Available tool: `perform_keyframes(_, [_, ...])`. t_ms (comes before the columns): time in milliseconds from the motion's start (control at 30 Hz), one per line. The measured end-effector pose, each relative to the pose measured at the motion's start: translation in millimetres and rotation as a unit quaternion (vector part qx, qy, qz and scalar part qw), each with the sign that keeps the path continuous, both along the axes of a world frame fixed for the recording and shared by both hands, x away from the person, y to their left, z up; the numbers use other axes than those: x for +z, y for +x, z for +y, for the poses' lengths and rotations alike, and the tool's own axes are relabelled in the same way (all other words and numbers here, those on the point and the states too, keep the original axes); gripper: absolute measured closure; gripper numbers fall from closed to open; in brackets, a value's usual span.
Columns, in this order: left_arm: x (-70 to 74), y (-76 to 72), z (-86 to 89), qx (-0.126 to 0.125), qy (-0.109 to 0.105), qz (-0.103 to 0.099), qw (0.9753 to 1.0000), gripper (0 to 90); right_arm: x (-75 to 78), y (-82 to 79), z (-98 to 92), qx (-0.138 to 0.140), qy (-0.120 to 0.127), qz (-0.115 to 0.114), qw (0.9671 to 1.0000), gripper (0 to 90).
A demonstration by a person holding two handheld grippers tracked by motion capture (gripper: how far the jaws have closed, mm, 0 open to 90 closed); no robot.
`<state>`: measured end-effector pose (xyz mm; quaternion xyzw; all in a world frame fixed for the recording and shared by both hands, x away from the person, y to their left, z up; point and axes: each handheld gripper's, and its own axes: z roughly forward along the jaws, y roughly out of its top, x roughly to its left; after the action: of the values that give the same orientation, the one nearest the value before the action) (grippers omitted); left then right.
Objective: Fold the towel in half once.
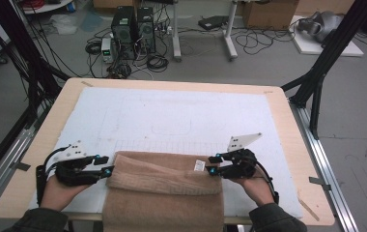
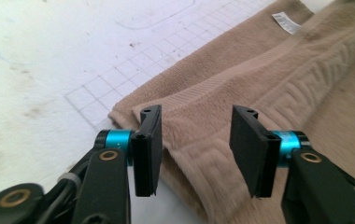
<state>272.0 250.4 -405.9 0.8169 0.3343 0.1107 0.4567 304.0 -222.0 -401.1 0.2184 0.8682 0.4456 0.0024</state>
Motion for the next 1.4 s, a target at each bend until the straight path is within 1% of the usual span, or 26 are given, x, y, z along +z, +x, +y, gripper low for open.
perform_keyframes(67, [-4.5, 9.4, -7.6, 0.001, 0.01, 0.004, 0.9999, 53.9, -7.4, -1.3, 7.5, 0.005, -0.018, 0.001, 0.9998, 58.0])
perform_keyframes(100, [-6.4, 14.9, -11.4, 0.003, 0.022, 0.005, 0.9997, 55.1, -11.0, -0.9, 9.8, 0.004, -0.03, -0.002, 0.9995, 58.2])
perform_keyframes(133, [-8.9, 20.3, -15.0, 0.008, 0.026, 0.012, 0.9996, 55.8, -13.8, -0.6, 11.4, -0.002, -0.042, -0.009, 0.9991, 59.5])
perform_keyframes(167, [-12.1, 25.8, -17.9, 0.003, 0.026, 0.024, 0.9994, 55.9, -16.4, 0.0, 12.3, -0.011, -0.053, -0.017, 0.9984, 60.7])
perform_keyframes(200, [-14.8, 28.7, -20.5, -0.002, 0.029, 0.03, 0.9991, 57.4, -19.4, 1.9, 12.4, -0.014, -0.051, -0.013, 0.9985, 61.3])
perform_keyframes(233, [-19.2, 31.2, -24.8, -0.009, 0.045, 0.039, 0.9982, 59.8, -21.5, 3.1, 12.6, -0.012, -0.042, -0.002, 0.999, 61.6])
perform_keyframes(300, [-26.2, 31.0, -29.7, -0.03, 0.059, 0.055, 0.9963, 66.6, -26.5, 3.0, 15.0, 0.002, -0.03, 0.015, 0.9994, 61.5])
perform_keyframes(333, [-28.0, 28.8, -31.0, -0.028, 0.062, 0.05, 0.9964, 69.1, -28.3, 1.9, 16.2, 0.009, -0.026, 0.022, 0.9994, 61.5])
perform_keyframes(400, [-27.4, 27.1, -29.5, -0.035, 0.061, 0.051, 0.9962, 76.9, -31.4, 0.4, 18.5, 0.017, -0.036, 0.029, 0.9988, 61.2])
perform_keyframes(467, [-26.4, 24.9, -28.5, -0.039, 0.063, 0.047, 0.9961, 84.6, -34.1, -0.3, 19.8, 0.021, -0.034, 0.045, 0.9982, 62.5])
perform_keyframes(567, [-22.7, 20.3, -27.5, -0.035, 0.062, 0.038, 0.9967, 87.5, -34.4, -1.4, 20.4, 0.019, -0.036, 0.042, 0.9983, 63.7])
perform_keyframes(667, [-16.0, 7.6, -24.5, -0.034, 0.061, 0.018, 0.9974, 87.8, -31.6, -4.2, 18.6, 0.018, -0.028, 0.039, 0.9987, 63.7])
perform_keyframes(767, [-11.0, -12.7, -19.5, -0.036, 0.057, 0.007, 0.9977, 87.9, -27.0, -14.6, 18.6, 0.027, -0.028, 0.035, 0.9986, 64.0])
perform_keyframes(800, [-9.7, -20.8, -17.0, -0.039, 0.056, 0.005, 0.9976, 87.9, -25.8, -19.9, 18.7, 0.029, -0.031, 0.034, 0.9985, 63.8])
perform_keyframes(867, [-7.9, -38.3, -12.7, -0.047, 0.043, 0.008, 0.9979, 87.9, -26.6, -29.0, 18.0, 0.036, -0.031, 0.032, 0.9984, 63.6])
perform_keyframes(967, [-3.5, -61.8, -8.9, -0.058, 0.04, 0.005, 0.9975, 86.7, -26.9, -44.6, 17.5, 0.06, -0.02, 0.041, 0.9972, 64.0])
perform_keyframes(1000, [-0.6, -66.4, -7.9, -0.061, 0.04, 0.004, 0.9973, 84.9, -24.4, -49.0, 17.6, 0.069, -0.01, 0.042, 0.9967, 63.8])
perform_keyframes(1033, [3.0, -69.3, -7.1, -0.065, 0.037, 0.003, 0.9972, 80.7, -20.3, -52.4, 17.2, 0.071, -0.002, 0.035, 0.9968, 63.5])
perform_keyframes(1067, [7.0, -70.9, -7.0, -0.063, 0.035, 0.0, 0.9974, 77.4, -15.5, -53.9, 16.7, 0.071, 0.003, 0.024, 0.9972, 63.3])
perform_keyframes(1100, [11.2, -70.6, -7.1, -0.06, 0.037, -0.005, 0.9975, 73.1, -10.3, -53.8, 16.1, 0.066, 0.0, 0.012, 0.9978, 62.8])
perform_keyframes(1167, [18.5, -67.0, -8.2, -0.055, 0.047, -0.019, 0.9972, 68.9, -2.4, -49.0, 14.3, 0.047, -0.014, -0.011, 0.9987, 61.7])
perform_keyframes(1200, [21.1, -63.3, -8.8, -0.052, 0.043, -0.021, 0.9975, 67.4, 0.1, -44.1, 12.7, 0.039, -0.022, -0.019, 0.9988, 61.4])
perform_keyframes(1233, [23.4, -59.9, -9.4, -0.053, 0.041, -0.025, 0.9974, 66.3, 1.0, -38.9, 11.5, 0.029, -0.026, -0.023, 0.999, 60.7])
perform_keyframes(1300, [26.3, -51.1, -11.8, -0.046, 0.042, -0.038, 0.9973, 64.5, -0.2, -27.4, 8.9, 0.012, -0.046, -0.033, 0.9983, 58.2])
perform_keyframes(1333, [26.1, -44.7, -13.1, -0.039, 0.043, -0.041, 0.9975, 62.9, -1.8, -20.8, 7.0, 0.004, -0.054, -0.04, 0.9977, 56.9])
perform_keyframes(1400, [22.5, -28.7, -14.9, -0.027, 0.045, -0.043, 0.9977, 62.3, -6.8, -8.1, 2.7, -0.019, -0.064, -0.04, 0.9969, 53.5])
